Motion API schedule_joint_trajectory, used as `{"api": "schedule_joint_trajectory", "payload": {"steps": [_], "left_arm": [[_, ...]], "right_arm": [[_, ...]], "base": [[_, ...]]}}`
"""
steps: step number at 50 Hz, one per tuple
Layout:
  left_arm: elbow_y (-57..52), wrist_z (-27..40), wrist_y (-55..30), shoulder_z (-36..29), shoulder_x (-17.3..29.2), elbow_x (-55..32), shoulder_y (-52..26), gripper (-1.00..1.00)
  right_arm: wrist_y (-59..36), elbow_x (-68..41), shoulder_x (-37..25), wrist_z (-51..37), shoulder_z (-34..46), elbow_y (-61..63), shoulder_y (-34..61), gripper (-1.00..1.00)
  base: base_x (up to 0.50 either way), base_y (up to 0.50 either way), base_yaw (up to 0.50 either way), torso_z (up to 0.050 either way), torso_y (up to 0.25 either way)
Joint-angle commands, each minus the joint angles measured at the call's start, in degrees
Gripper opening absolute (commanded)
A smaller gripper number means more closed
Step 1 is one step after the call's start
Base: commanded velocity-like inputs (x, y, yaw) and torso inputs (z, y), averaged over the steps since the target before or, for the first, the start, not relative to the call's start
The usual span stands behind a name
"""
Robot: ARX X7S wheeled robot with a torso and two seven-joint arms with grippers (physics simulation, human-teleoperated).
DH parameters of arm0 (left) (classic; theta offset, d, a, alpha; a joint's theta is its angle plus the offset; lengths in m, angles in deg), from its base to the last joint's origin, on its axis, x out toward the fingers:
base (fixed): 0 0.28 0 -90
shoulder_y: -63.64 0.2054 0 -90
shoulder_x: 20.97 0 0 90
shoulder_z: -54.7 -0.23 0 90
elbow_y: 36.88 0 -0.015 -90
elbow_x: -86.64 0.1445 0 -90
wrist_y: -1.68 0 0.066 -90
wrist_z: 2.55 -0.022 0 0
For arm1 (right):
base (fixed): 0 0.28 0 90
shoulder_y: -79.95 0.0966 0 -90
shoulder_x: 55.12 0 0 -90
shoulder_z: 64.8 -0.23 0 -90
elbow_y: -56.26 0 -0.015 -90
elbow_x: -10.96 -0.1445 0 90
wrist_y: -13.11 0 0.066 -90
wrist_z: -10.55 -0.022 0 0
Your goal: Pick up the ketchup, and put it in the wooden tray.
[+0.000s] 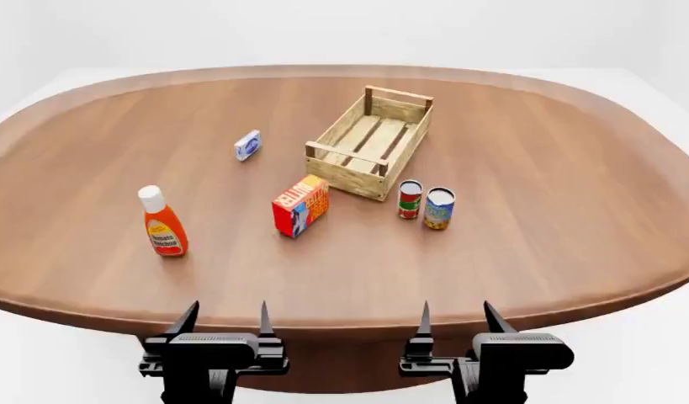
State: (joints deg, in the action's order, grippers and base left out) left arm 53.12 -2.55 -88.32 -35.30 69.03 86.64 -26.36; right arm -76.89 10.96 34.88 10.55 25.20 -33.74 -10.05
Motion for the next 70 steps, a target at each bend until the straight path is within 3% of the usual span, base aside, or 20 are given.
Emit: {"api": "schedule_joint_trajectory", "payload": {"steps": [1,14,31,48,70], "left_arm": [[-0.08,0.92,-0.03,-0.98,0.94,-1.05,0.00,1.00],[-0.01,4.24,-0.56,-2.17,3.36,-2.34,-2.81,1.00],[-12.20,1.36,-14.58,-5.09,7.38,-3.78,-13.46,1.00],[-14.39,1.64,-16.02,-6.18,8.61,-4.37,-14.57,1.00],[-15.67,2.90,-15.77,-7.69,9.44,-4.13,-14.41,1.00]], "right_arm": [[-0.10,-0.86,-0.92,-0.90,1.33,0.41,-0.19,1.00],[-1.66,-2.85,-3.89,-1.48,3.66,6.01,-3.39,1.00],[-22.88,-5.72,-8.93,-1.24,3.01,21.46,3.36,1.00],[-36.40,-8.97,-13.08,0.53,1.81,29.67,11.12,1.00],[-37.59,-10.82,-13.87,0.77,1.12,30.15,12.49,1.00]], "base": [[0.00,0.00,0.00,0.000,0.000],[0.00,0.00,0.00,0.000,0.000],[0.00,0.00,0.00,0.000,0.000],[0.08,0.00,0.00,0.000,0.000],[0.50,0.00,0.00,0.000,0.000]]}}
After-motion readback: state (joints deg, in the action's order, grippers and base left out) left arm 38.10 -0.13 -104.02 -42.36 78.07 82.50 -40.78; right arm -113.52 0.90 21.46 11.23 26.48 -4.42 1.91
